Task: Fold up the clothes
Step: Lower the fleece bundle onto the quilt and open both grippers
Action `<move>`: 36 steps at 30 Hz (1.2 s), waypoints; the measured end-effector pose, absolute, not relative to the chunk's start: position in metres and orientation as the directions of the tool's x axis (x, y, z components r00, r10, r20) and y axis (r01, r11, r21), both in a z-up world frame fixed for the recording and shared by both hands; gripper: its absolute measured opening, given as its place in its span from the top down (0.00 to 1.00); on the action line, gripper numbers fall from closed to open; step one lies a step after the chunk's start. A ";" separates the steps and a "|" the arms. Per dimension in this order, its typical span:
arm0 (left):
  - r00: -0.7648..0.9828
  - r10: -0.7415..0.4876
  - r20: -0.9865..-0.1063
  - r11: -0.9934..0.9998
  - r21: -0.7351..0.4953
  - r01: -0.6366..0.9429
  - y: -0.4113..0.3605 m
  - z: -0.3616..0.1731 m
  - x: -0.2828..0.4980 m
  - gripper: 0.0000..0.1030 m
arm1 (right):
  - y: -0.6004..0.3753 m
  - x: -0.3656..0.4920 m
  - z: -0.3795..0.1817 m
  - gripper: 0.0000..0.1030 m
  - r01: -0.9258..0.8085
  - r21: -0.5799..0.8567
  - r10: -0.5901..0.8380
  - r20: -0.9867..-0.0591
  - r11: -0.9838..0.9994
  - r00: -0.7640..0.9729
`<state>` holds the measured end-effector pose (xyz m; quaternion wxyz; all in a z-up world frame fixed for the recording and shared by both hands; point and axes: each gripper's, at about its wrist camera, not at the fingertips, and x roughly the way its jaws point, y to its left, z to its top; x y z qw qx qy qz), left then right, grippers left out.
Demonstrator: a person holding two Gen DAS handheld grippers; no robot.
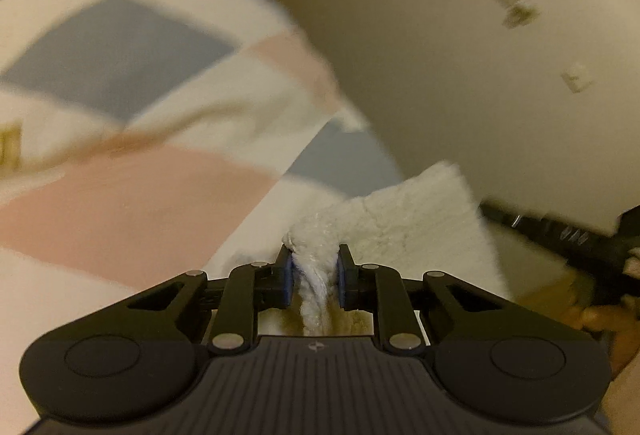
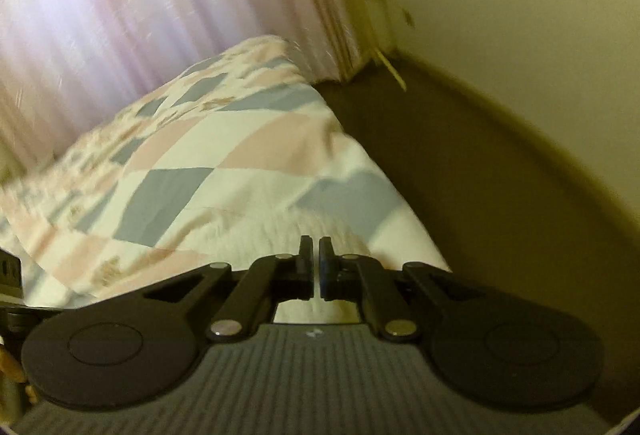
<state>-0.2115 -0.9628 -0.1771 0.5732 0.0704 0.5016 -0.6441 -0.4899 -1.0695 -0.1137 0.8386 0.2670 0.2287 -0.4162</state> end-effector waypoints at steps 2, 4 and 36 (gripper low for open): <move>-0.315 -0.659 -0.683 0.174 -0.546 0.820 -0.967 -0.188 -0.213 0.81 | -1.072 -0.469 -0.121 0.96 0.821 0.148 -0.595 -0.621 0.551 0.511; -0.300 -0.656 -0.693 0.169 -0.522 0.836 -0.974 -0.192 -0.215 0.79 | -1.082 -0.450 -0.141 0.99 0.830 0.013 -0.583 -0.705 0.558 0.404; -0.190 -0.635 -0.749 0.133 -0.348 0.928 -0.994 -0.177 -0.231 0.88 | -1.101 -0.426 -0.149 1.00 0.830 0.092 -0.504 -0.756 0.551 0.418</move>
